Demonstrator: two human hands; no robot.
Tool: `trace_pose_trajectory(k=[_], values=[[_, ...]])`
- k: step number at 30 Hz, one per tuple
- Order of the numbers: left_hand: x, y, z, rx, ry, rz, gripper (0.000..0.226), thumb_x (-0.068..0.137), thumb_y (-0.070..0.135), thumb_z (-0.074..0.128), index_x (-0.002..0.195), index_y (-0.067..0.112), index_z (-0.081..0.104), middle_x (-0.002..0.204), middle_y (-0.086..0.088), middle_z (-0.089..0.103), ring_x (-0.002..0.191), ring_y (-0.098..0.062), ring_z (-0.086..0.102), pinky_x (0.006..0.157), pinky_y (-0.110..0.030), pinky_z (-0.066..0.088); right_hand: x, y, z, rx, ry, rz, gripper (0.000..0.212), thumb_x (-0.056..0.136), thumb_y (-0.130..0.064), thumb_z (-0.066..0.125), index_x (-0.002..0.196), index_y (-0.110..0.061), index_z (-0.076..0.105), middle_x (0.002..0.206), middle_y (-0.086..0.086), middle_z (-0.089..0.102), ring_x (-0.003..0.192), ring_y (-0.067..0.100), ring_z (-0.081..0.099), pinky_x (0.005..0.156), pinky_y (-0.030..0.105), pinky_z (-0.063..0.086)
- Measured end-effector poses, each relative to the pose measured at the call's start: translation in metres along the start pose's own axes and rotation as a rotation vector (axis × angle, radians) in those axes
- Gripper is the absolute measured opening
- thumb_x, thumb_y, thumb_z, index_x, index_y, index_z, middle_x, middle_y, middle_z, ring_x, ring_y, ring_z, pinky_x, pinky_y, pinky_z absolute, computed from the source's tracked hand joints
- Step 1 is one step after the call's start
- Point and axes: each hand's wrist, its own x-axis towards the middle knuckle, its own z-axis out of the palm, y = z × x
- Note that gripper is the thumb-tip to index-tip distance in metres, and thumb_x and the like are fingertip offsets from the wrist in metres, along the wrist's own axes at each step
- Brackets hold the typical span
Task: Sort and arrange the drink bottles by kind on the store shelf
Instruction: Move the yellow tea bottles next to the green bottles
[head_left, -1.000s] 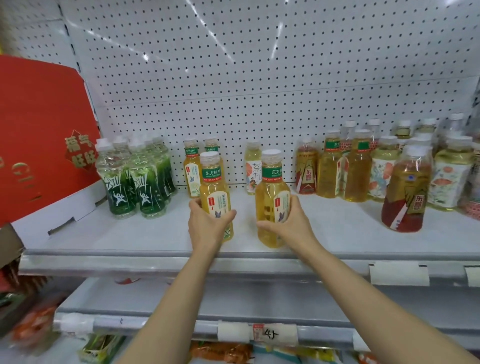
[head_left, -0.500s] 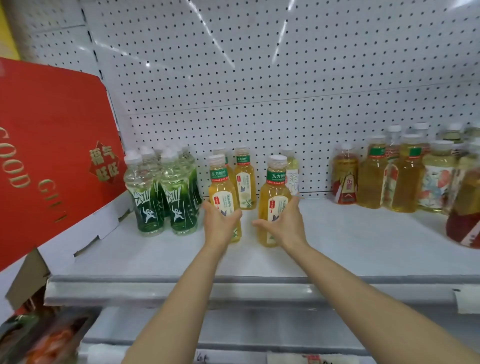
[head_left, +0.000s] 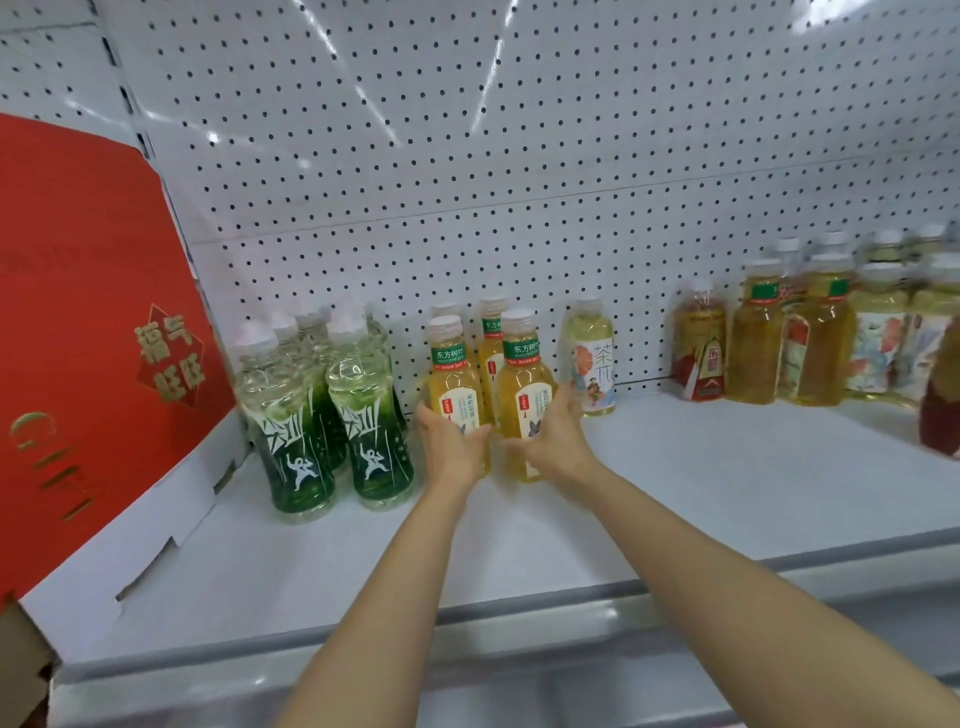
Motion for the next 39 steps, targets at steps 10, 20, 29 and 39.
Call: trace_pose_trajectory(k=[10,20,29,39], values=[[0.03,0.006,0.001,0.101,-0.11,-0.036,0.063,0.092,0.015,0.067,0.139,0.009,0.026,0.133,-0.012,0.046,0.113,-0.026,0.051,0.082,-0.03,0.039,0.031,-0.005,0.031,-0.177,0.1,0.04,0.086,0.063,-0.025,0.089,0.126,-0.011,0.032,0.126,0.012,0.043,0.108,0.028,0.056,0.085,0.037,0.053],[0.049,0.002,0.008,0.067,-0.124,-0.059,0.057,0.093,0.012,0.065,0.133,0.012,0.024,0.13,-0.013,0.052,0.107,-0.027,0.055,0.078,-0.034,0.043,0.05,-0.002,0.041,-0.237,0.129,0.075,0.085,0.061,-0.034,0.089,0.123,-0.014,0.034,0.124,0.01,0.046,0.109,0.027,0.057,0.085,0.04,0.056],[0.036,0.004,0.01,0.138,-0.046,0.051,0.109,0.085,0.024,0.076,0.155,0.007,-0.005,0.16,-0.018,0.021,0.144,-0.036,0.031,0.11,-0.048,0.035,0.028,0.003,0.021,-0.363,0.143,0.074,0.072,0.077,-0.043,0.075,0.13,-0.013,0.037,0.129,0.008,0.052,0.117,0.025,0.053,0.085,0.036,0.047],[-0.024,0.04,0.054,0.498,0.069,0.73,0.066,0.089,0.03,0.07,0.143,0.005,0.042,0.149,-0.017,0.04,0.135,-0.035,0.037,0.112,-0.044,0.033,-0.019,0.027,-0.101,-0.67,0.297,-0.14,0.05,0.091,-0.039,0.06,0.132,-0.013,0.048,0.13,0.006,0.057,0.119,0.024,0.051,0.091,0.034,0.044]])
